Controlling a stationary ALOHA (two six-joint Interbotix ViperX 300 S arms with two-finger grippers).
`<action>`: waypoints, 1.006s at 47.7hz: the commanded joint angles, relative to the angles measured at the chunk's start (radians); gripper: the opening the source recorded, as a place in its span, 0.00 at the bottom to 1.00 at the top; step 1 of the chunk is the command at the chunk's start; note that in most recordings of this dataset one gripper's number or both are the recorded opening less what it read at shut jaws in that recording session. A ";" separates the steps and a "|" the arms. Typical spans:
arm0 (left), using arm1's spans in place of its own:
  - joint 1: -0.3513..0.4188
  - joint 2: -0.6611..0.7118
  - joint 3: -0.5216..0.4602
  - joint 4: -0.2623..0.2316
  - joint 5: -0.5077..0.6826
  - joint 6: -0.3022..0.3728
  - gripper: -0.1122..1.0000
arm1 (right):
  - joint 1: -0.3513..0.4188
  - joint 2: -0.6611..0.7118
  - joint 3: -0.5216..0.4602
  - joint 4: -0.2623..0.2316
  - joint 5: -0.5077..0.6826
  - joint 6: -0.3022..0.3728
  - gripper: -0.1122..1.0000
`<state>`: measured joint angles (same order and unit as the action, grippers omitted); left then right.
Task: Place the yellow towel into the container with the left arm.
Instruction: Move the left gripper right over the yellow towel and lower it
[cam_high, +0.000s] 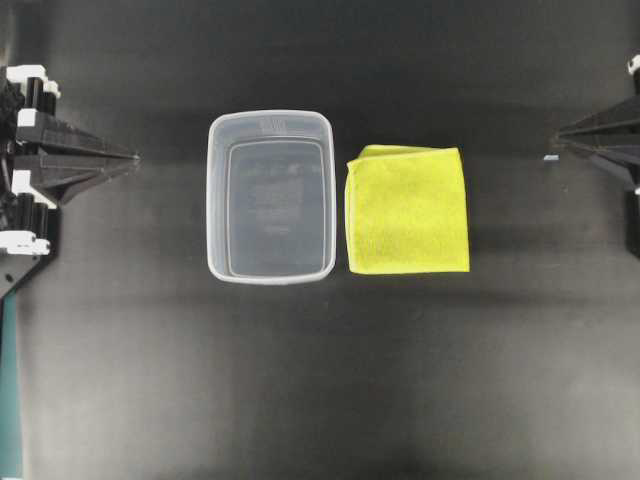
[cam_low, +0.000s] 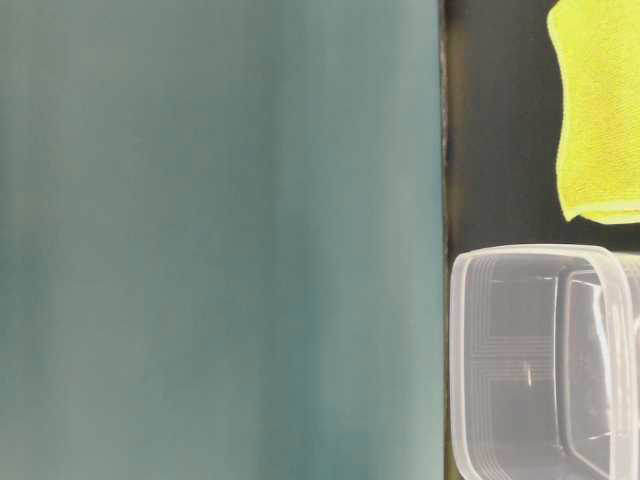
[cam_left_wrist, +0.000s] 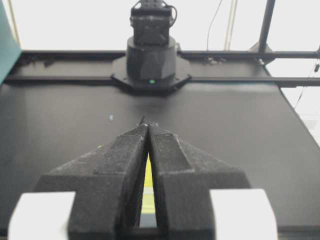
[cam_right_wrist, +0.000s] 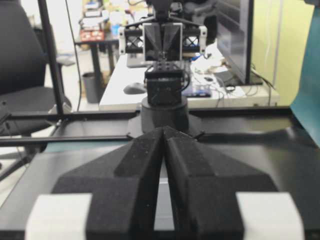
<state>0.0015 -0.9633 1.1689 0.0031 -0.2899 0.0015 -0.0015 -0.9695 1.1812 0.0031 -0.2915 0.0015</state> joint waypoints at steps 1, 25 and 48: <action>0.067 0.035 -0.052 0.037 -0.005 -0.040 0.15 | -0.003 0.012 -0.018 0.005 -0.006 0.009 0.11; 0.063 0.425 -0.472 0.040 0.337 -0.048 0.10 | -0.005 -0.067 -0.026 0.023 0.301 0.101 0.09; 0.061 0.813 -0.899 0.040 0.747 0.011 0.10 | -0.006 -0.175 -0.026 0.020 0.512 0.086 0.75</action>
<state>0.0644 -0.1825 0.3528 0.0399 0.4172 -0.0107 -0.0061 -1.1382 1.1750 0.0215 0.1856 0.0920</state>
